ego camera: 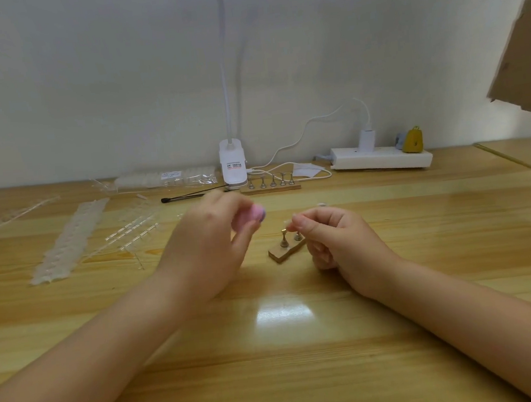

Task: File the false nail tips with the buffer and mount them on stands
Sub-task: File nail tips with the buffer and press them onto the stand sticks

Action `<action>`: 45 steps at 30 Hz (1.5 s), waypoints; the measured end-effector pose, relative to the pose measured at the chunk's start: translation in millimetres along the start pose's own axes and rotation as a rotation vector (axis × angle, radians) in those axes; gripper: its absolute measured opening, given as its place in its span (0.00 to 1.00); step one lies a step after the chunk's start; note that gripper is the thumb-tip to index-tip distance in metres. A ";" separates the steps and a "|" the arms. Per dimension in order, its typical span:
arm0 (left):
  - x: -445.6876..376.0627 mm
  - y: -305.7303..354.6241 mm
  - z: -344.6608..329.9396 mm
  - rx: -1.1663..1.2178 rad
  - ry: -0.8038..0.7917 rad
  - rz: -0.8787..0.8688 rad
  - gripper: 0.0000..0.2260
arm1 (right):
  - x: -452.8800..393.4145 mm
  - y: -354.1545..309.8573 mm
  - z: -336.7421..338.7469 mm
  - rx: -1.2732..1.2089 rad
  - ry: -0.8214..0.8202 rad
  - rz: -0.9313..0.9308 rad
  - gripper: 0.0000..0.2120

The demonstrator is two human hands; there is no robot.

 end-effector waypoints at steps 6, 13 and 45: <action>6.9 12.4 -2.4 0.098 0.079 -0.461 0.08 | 0.8 -6.4 -1.3 -0.048 -0.236 -0.095 0.06; 13.8 12.5 -6.5 0.095 0.128 -0.493 0.11 | -0.3 -5.9 1.4 -0.112 -0.255 -0.114 0.05; 17.8 7.0 -8.6 -0.126 0.142 -0.589 0.11 | -3.6 -4.4 4.2 -0.125 -0.348 -0.125 0.06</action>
Point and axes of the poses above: each hand's wrist, its own x-axis away from the middle knuckle, its own z-axis out of the back of the hand, y = z × x, the point moved 1 cm from there along -x, towards the middle knuckle, and after that the axes turned 15 degrees about y, right-handed, at the moved point
